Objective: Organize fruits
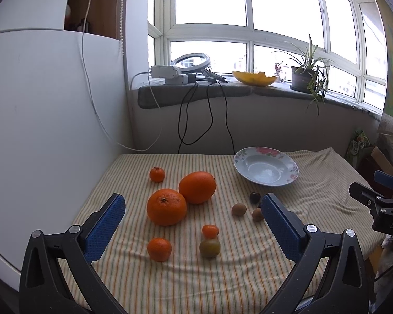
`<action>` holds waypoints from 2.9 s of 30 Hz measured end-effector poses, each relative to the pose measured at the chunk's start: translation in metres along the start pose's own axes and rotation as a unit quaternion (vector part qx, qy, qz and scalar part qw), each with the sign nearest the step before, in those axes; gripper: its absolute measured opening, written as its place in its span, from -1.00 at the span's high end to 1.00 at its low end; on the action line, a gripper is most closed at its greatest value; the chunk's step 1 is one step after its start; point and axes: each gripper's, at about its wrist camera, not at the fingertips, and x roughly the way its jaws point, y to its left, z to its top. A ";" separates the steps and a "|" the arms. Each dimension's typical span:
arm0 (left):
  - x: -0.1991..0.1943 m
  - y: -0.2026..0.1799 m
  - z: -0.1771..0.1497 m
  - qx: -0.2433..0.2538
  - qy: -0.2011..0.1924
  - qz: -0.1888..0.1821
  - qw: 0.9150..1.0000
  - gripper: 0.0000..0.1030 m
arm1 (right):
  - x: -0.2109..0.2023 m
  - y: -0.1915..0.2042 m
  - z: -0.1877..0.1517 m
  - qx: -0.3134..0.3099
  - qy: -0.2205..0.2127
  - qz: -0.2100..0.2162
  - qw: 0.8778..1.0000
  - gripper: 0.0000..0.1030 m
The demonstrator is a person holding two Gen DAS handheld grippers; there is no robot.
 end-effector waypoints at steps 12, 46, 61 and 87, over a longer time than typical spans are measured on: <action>0.012 0.007 -0.001 -0.006 0.012 -0.002 1.000 -1.00 | 0.012 0.003 0.005 -0.006 0.008 0.013 1.000 -1.00; 0.121 0.094 -0.028 -0.098 0.154 -0.106 0.977 -0.29 | 0.169 0.134 0.027 -0.013 0.205 0.267 0.942 -0.53; 0.148 0.099 -0.030 -0.096 0.179 -0.127 0.971 -0.29 | 0.234 0.175 0.027 0.061 0.304 0.315 0.897 -0.38; 0.158 0.097 -0.031 -0.095 0.186 -0.124 0.970 -0.29 | 0.275 0.206 0.020 0.083 0.327 0.325 0.883 -0.15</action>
